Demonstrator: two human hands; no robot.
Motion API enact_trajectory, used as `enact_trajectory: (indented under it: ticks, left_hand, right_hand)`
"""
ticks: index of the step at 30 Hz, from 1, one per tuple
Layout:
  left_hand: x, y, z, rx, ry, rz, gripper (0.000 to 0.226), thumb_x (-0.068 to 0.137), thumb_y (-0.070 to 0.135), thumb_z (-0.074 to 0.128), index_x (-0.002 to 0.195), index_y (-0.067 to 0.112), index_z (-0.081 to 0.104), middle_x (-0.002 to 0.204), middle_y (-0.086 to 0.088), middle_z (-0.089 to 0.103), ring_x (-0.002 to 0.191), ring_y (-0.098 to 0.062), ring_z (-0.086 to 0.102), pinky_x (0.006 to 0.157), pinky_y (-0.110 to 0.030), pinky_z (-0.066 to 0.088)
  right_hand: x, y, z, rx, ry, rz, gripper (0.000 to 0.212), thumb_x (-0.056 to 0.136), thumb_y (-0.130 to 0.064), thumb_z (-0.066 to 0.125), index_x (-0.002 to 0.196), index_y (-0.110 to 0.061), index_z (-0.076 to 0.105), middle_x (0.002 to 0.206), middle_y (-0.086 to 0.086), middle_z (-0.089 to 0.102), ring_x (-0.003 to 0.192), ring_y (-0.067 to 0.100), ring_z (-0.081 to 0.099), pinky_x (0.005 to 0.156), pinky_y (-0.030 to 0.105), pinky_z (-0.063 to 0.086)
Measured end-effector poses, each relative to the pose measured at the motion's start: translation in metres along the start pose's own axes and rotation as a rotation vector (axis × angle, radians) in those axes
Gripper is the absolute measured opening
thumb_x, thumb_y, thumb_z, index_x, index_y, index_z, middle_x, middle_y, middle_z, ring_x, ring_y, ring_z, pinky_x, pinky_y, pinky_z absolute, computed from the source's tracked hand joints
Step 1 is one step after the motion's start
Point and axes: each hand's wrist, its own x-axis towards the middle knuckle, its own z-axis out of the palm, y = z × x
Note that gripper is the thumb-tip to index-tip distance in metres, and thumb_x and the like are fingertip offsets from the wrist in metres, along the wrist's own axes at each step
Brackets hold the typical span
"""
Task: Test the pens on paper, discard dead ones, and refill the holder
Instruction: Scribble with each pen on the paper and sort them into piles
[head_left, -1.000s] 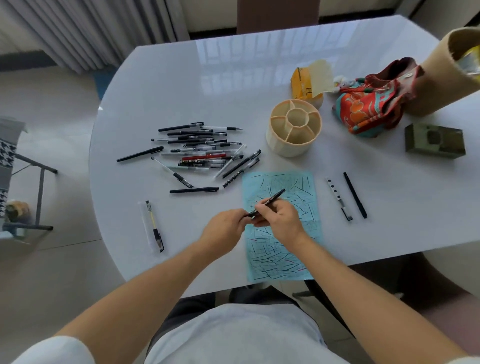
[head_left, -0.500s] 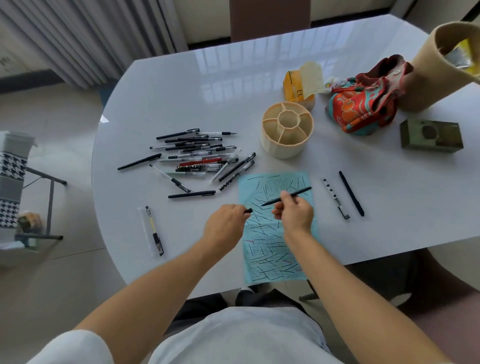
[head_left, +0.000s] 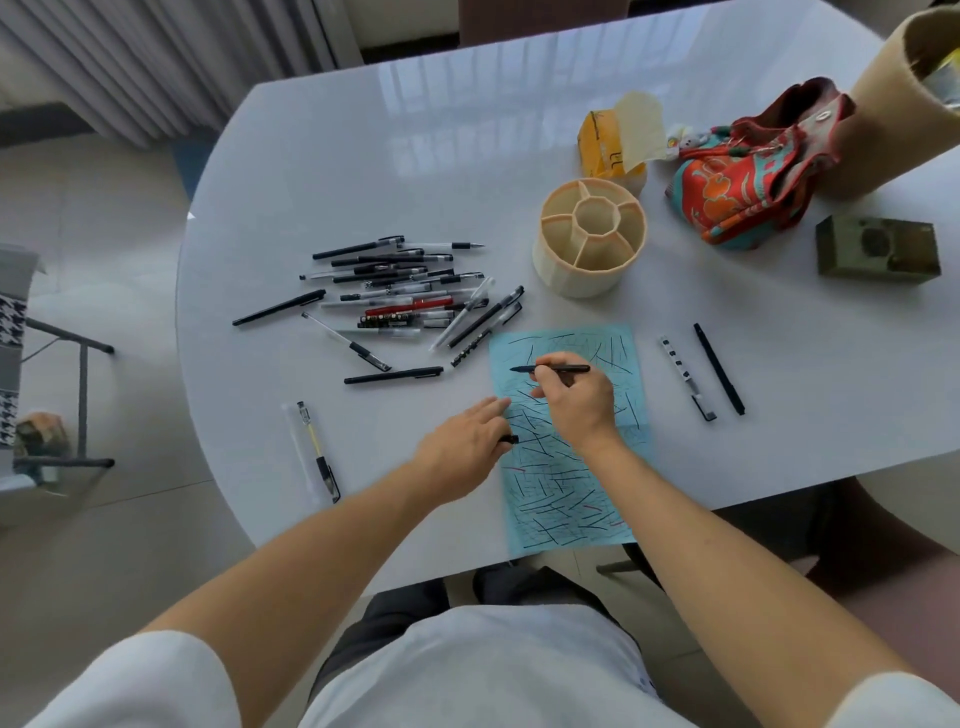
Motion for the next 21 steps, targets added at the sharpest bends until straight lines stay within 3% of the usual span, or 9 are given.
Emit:
enact_trajectory:
  ticks: [3, 8, 11, 13, 18, 21]
  left_hand:
    - [0.004, -0.007, -0.001, 0.03, -0.026, 0.041, 0.035, 0.106, 0.032, 0.043, 0.126, 0.008, 0.061, 0.162, -0.009, 0.032, 0.152, -0.025, 0.024, 0.124, -0.037, 0.021]
    - [0.003, -0.011, -0.003, 0.054, -0.003, 0.071, 0.036, 0.106, 0.034, 0.043, 0.125, 0.011, 0.063, 0.161, -0.006, 0.034, 0.151, -0.022, 0.027, 0.122, -0.037, 0.026]
    - [0.004, -0.01, -0.005, 0.028, -0.02, 0.064, 0.037, 0.107, 0.035, 0.041, 0.126, 0.011, 0.063, 0.162, -0.006, 0.034, 0.151, -0.022, 0.026, 0.121, -0.038, 0.027]
    - [0.004, -0.01, -0.007, 0.006, -0.031, 0.058, 0.037, 0.106, 0.035, 0.042, 0.125, 0.011, 0.063, 0.161, -0.005, 0.036, 0.151, -0.022, 0.027, 0.119, -0.04, 0.031]
    - [0.002, -0.013, -0.014, -0.218, 0.029, 0.018, 0.029, 0.105, 0.032, 0.046, 0.117, 0.012, 0.062, 0.149, -0.002, 0.05, 0.139, -0.02, 0.043, 0.109, -0.038, 0.041]
    - [-0.003, -0.022, -0.02, -0.296, 0.111, -0.01, 0.025, 0.105, 0.031, 0.046, 0.113, 0.014, 0.063, 0.13, -0.001, 0.062, 0.117, -0.02, 0.057, 0.095, -0.039, 0.048]
  right_hand:
    - [-0.003, 0.005, 0.006, -0.071, 0.039, -0.045, 0.008, 0.082, -0.037, 0.063, 0.083, -0.039, 0.07, 0.077, -0.011, 0.076, 0.075, 0.01, 0.075, 0.075, 0.028, 0.059]
    - [-0.005, 0.009, 0.014, -0.261, 0.015, -0.147, 0.01, 0.091, -0.027, 0.067, 0.096, -0.032, 0.074, 0.081, -0.022, 0.071, 0.082, -0.006, 0.067, 0.071, 0.006, 0.05]
    - [-0.002, 0.007, 0.011, -0.293, 0.15, -0.102, 0.009, 0.091, -0.026, 0.063, 0.092, -0.029, 0.072, 0.074, -0.019, 0.069, 0.076, -0.009, 0.064, 0.065, 0.004, 0.044]
    - [0.0, 0.004, 0.005, -0.25, 0.237, -0.053, 0.01, 0.09, -0.024, 0.062, 0.088, -0.031, 0.069, 0.073, -0.015, 0.07, 0.073, -0.006, 0.067, 0.064, 0.008, 0.046]
    - [-0.016, -0.004, 0.001, 0.022, 0.202, 0.041, 0.005, 0.086, -0.024, 0.063, 0.085, -0.027, 0.066, 0.077, 0.003, 0.077, 0.067, 0.02, 0.074, 0.066, 0.034, 0.06]
    - [-0.032, -0.015, 0.006, 0.243, 0.169, 0.1, 0.008, 0.082, -0.023, 0.065, 0.076, -0.027, 0.069, 0.073, 0.011, 0.074, 0.066, 0.025, 0.071, 0.064, 0.037, 0.06]
